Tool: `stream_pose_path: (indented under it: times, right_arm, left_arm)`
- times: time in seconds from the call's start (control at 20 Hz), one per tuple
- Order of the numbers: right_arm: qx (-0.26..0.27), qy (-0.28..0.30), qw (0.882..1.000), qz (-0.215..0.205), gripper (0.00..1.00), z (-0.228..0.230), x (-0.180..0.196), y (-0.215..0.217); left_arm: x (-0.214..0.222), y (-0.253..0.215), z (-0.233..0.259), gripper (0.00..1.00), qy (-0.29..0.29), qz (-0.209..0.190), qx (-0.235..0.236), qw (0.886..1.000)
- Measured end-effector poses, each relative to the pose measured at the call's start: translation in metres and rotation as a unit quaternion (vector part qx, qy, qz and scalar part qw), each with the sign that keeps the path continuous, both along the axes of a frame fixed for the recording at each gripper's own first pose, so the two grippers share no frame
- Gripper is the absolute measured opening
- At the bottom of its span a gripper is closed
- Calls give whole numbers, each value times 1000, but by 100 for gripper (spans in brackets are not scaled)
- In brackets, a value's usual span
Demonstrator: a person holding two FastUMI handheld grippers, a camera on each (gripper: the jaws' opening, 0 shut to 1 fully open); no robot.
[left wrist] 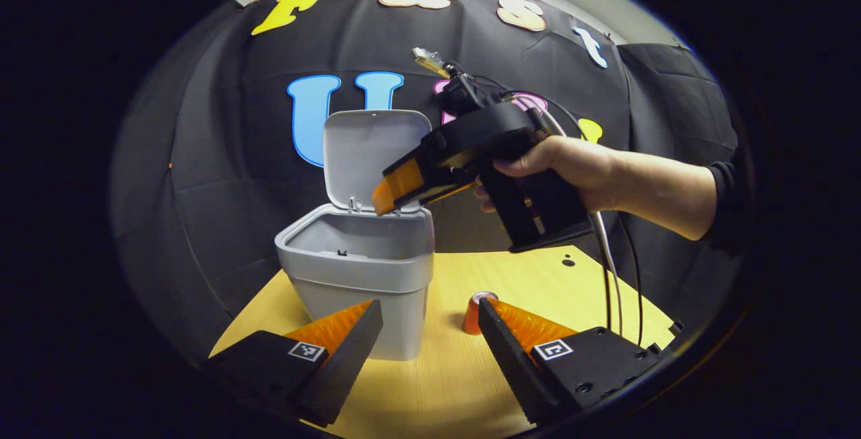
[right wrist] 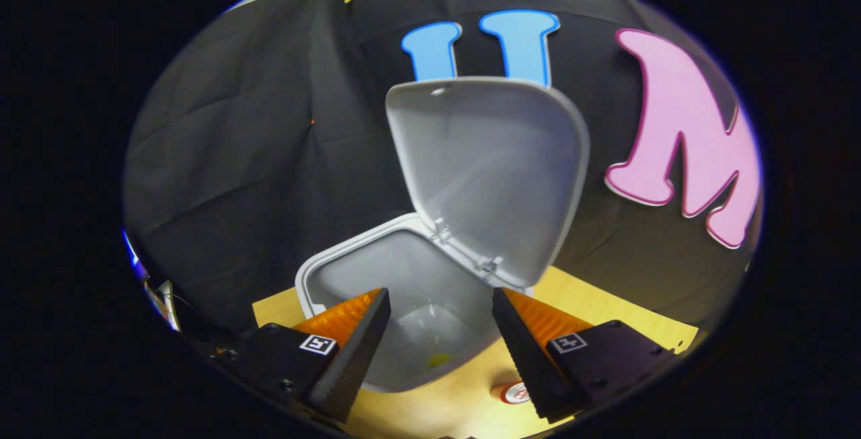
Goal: Press the lid of the desktop garbage bin to open it, pick up the crumpled paper on the desktop and throw it into the bin, then pick up the pop can on the desktop and drop it into the bin, and finally close the garbage bin lid.
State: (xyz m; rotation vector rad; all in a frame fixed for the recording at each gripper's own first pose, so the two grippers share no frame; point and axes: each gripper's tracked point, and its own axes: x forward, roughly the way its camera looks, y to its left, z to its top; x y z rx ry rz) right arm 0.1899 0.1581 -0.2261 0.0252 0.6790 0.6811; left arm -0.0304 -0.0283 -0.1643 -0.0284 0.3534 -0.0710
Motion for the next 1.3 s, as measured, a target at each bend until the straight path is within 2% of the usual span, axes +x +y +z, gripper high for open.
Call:
stream_pose_path:
  times: [0.3,0.4,0.6,0.75,0.95,1.3]
  right_arm:
    - [-10,-72,991,-108,98,33,18,-116]
    - [-32,-106,984,-140,97,31,22,-160]
    - [-58,-138,966,-211,97,14,18,-235]
    - [-68,-155,951,-258,97,3,12,-276]
    - [-91,-166,939,-288,97,-13,2,-315]
    - [-106,-125,933,-321,97,-56,-14,-353]
  left_arm:
    - [26,-37,-69,96,20,-61,18,998]
    - [40,-52,-97,96,26,-75,17,997]
    - [74,-80,-160,97,39,-98,17,994]
    - [105,-94,-194,97,40,-108,26,993]
    - [146,-110,-222,97,33,-119,29,992]
    - [182,-128,-248,97,22,-133,37,990]
